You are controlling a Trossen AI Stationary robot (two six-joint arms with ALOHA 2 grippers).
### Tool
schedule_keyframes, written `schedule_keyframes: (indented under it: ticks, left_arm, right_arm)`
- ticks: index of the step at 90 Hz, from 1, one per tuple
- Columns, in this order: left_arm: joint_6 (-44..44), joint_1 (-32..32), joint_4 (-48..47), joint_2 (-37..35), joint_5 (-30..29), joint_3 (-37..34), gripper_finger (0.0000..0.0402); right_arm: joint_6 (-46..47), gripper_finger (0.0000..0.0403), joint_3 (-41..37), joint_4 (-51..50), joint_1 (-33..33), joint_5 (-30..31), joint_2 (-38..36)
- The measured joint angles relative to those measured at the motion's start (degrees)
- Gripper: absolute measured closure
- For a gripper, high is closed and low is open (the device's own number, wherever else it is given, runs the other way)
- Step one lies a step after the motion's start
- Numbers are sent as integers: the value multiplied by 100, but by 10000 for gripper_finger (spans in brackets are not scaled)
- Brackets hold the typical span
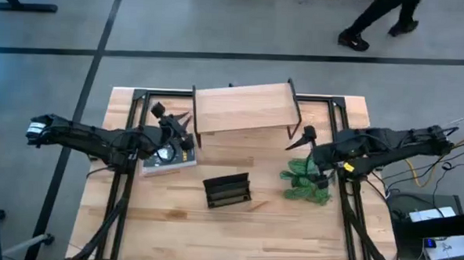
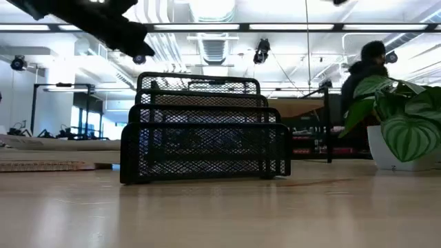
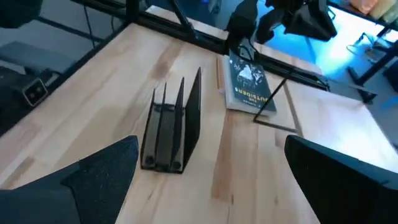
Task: Stock shelves
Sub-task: Return to Home Position
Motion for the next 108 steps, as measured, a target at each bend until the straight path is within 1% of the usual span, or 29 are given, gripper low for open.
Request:
schedule_keyframes:
  ticks: [15,20,27,36,44,52,61,73,84,93,101,108]
  left_arm:
    - [-7,-2,68,2,1497,-314,351]
    - [-18,-2,341,4,1750,-462,351]
    - [-22,-1,846,4,1848,-657,351]
    - [44,7,1434,4,1850,-939,351]
    - [119,9,1854,2,1850,-1096,351]
    - [126,9,2024,0,1850,-1226,351]
    - [52,10,2054,2,1850,-1295,351]
    - [-91,12,2049,7,1850,-1371,351]
    - [-141,15,2047,-9,1820,-1467,351]
    - [-295,15,2047,-71,1430,-1595,351]
    - [-422,15,2023,-211,747,-1790,351]
    - [-474,16,2031,-411,163,-1971,351]
  right_arm:
    - [371,16,-931,998,-1,-5,20]
    - [470,16,-1185,1424,-1,-9,67]
    - [528,16,-1539,2034,-1,-12,166]
    - [431,16,-1959,2666,-1,-11,302]
    - [282,16,-2276,3021,-1,-10,382]
    - [327,16,-2515,3321,-1,-11,405]
    - [609,16,-2739,3618,-1,-29,401]
    - [765,16,-3146,3895,-1,-491,392]
    - [719,16,-3582,4599,-1,-960,381]
    - [612,16,-3833,4769,-3,-999,235]
    - [716,16,-3932,4735,-31,-997,56]
    - [760,16,-3939,4429,-32,-996,-260]
